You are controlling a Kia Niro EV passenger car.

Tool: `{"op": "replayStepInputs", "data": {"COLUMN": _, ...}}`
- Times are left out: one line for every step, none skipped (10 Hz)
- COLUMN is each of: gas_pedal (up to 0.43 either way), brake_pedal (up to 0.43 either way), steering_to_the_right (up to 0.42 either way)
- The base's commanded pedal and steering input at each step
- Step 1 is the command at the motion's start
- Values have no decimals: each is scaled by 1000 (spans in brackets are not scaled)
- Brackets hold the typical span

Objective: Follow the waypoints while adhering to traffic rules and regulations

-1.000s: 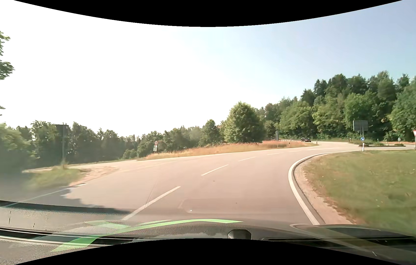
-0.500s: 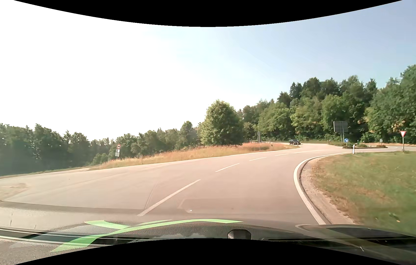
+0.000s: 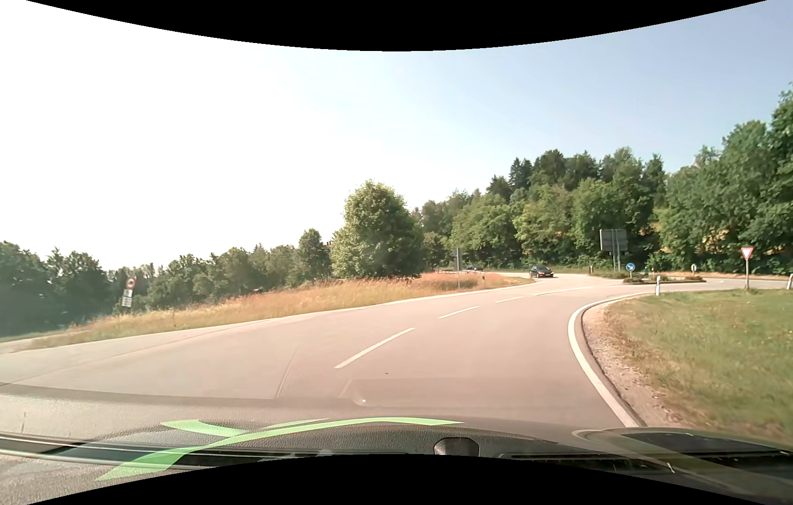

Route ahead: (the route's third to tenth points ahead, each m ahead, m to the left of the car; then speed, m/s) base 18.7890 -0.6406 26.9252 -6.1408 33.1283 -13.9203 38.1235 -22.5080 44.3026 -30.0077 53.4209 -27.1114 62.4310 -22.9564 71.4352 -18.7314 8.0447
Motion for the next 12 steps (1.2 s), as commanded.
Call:
{"op": "replayStepInputs", "data": {"gas_pedal": 0, "brake_pedal": 0, "steering_to_the_right": 108}}
{"op": "replayStepInputs", "data": {"gas_pedal": 0, "brake_pedal": 0, "steering_to_the_right": 108}}
{"op": "replayStepInputs", "data": {"gas_pedal": 20, "brake_pedal": 0, "steering_to_the_right": 108}}
{"op": "replayStepInputs", "data": {"gas_pedal": 28, "brake_pedal": 0, "steering_to_the_right": 108}}
{"op": "replayStepInputs", "data": {"gas_pedal": 39, "brake_pedal": 0, "steering_to_the_right": 108}}
{"op": "replayStepInputs", "data": {"gas_pedal": 59, "brake_pedal": 0, "steering_to_the_right": 108}}
{"op": "replayStepInputs", "data": {"gas_pedal": 79, "brake_pedal": 0, "steering_to_the_right": 108}}
{"op": "replayStepInputs", "data": {"gas_pedal": 79, "brake_pedal": 0, "steering_to_the_right": 110}}
{"op": "replayStepInputs", "data": {"gas_pedal": 79, "brake_pedal": 0, "steering_to_the_right": 112}}
{"op": "replayStepInputs", "data": {"gas_pedal": 79, "brake_pedal": 0, "steering_to_the_right": 114}}
{"op": "replayStepInputs", "data": {"gas_pedal": 87, "brake_pedal": 0, "steering_to_the_right": 114}}
{"op": "replayStepInputs", "data": {"gas_pedal": 87, "brake_pedal": 0, "steering_to_the_right": 115}}
